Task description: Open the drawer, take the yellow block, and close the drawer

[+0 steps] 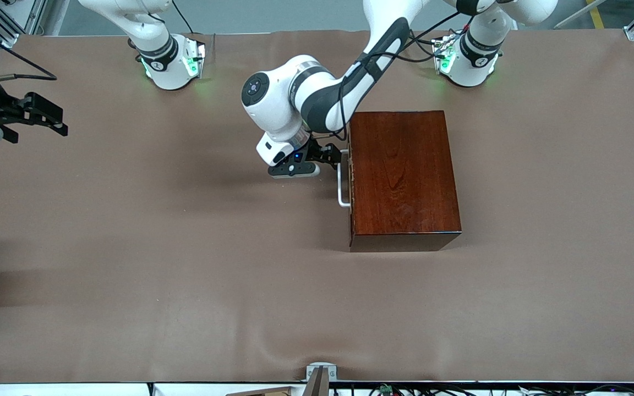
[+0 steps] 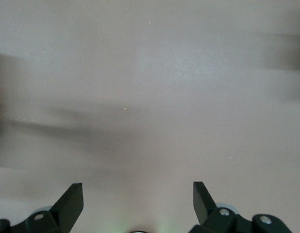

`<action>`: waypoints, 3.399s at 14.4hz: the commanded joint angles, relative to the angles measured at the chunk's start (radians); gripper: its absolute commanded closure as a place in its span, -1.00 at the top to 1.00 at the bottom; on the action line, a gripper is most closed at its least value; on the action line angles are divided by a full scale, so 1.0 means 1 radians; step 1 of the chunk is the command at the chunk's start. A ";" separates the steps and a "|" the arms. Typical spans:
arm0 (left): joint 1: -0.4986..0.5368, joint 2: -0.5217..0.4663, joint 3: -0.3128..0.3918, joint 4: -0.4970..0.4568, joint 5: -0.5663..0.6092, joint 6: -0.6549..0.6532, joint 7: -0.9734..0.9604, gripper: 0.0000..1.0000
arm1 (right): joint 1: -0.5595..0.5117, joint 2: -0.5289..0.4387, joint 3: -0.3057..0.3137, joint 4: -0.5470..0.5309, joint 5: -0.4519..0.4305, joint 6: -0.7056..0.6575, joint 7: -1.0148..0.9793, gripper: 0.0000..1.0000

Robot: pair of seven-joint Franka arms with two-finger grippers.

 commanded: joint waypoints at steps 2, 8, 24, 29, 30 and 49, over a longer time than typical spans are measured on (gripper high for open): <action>-0.014 0.010 0.019 0.015 0.034 -0.038 -0.029 1.00 | -0.002 0.002 0.003 0.010 -0.002 -0.007 -0.004 1.00; -0.011 0.019 0.025 0.014 0.033 -0.072 -0.031 1.00 | -0.003 0.002 0.003 0.010 -0.002 -0.009 -0.004 1.00; -0.007 0.074 0.046 0.018 0.025 0.094 -0.146 1.00 | -0.003 0.002 0.003 0.009 -0.002 -0.010 -0.004 1.00; -0.017 0.073 0.034 0.023 0.019 0.172 -0.241 1.00 | -0.003 0.002 0.003 0.010 -0.002 -0.010 -0.004 1.00; -0.020 0.073 0.019 0.023 0.019 0.187 -0.251 1.00 | -0.003 0.002 0.003 0.009 -0.002 -0.010 -0.004 1.00; -0.062 0.079 0.011 0.028 0.019 0.442 -0.508 1.00 | -0.005 0.009 0.003 0.015 -0.002 -0.009 -0.002 1.00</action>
